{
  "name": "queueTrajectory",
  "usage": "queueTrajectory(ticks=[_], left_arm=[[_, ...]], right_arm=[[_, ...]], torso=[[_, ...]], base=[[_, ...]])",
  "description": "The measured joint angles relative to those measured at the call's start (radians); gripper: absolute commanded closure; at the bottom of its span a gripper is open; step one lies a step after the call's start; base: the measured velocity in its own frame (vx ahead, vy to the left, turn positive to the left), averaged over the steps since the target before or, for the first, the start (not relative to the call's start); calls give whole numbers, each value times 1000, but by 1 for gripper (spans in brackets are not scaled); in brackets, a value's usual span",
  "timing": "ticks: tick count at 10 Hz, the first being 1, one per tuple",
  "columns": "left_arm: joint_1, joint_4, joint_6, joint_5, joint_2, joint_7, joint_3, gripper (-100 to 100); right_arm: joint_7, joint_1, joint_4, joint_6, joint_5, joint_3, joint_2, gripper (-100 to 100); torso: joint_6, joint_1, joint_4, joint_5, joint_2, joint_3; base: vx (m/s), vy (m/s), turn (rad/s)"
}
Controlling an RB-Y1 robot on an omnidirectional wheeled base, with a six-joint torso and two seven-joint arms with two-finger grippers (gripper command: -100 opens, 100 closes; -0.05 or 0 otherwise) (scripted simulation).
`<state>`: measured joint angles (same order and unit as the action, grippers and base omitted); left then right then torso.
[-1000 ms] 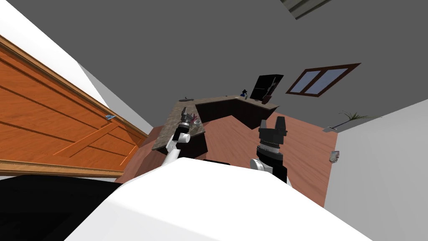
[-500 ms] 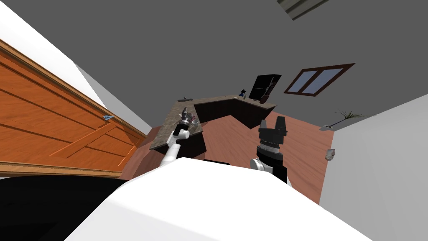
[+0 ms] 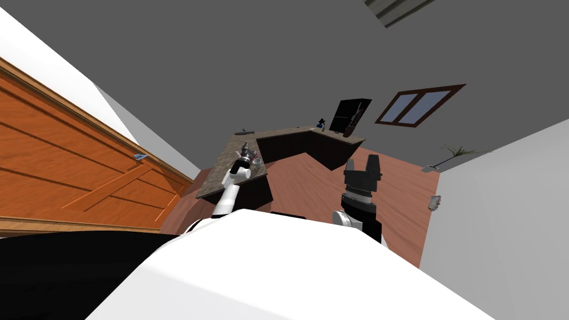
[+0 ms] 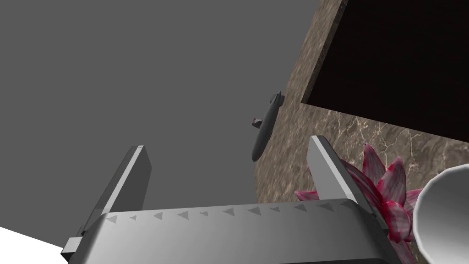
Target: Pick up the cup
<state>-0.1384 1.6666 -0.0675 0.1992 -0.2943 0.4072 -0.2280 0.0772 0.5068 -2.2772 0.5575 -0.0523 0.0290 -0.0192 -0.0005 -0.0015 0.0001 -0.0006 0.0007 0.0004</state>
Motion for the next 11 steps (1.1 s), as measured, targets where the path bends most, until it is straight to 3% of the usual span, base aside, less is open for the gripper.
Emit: queueTrajectory(ticks=[5, 9, 11], left_arm=[[-123, -123, -145, 4, -44, 68, -58, -100], [-233, -234, -268, -13, -54, 116, -106, -100], [-256, -285, -310, -1, -74, 131, -112, -100]], right_arm=[[0, 0, 0, 0, 0, 0, 0, 0], [0, 0, 0, 0, 0, 0, 0, 0], [0, 0, 0, 0, 0, 0, 0, 0]], torso=[[0, 0, 0, 0, 0, 0], [0, 1, 0, 0, 0, 0], [0, 2, 0, 1, 0, 0]], base=[[-14, -33, -22], [-13, -21, -22], [-4, -2, -12]])
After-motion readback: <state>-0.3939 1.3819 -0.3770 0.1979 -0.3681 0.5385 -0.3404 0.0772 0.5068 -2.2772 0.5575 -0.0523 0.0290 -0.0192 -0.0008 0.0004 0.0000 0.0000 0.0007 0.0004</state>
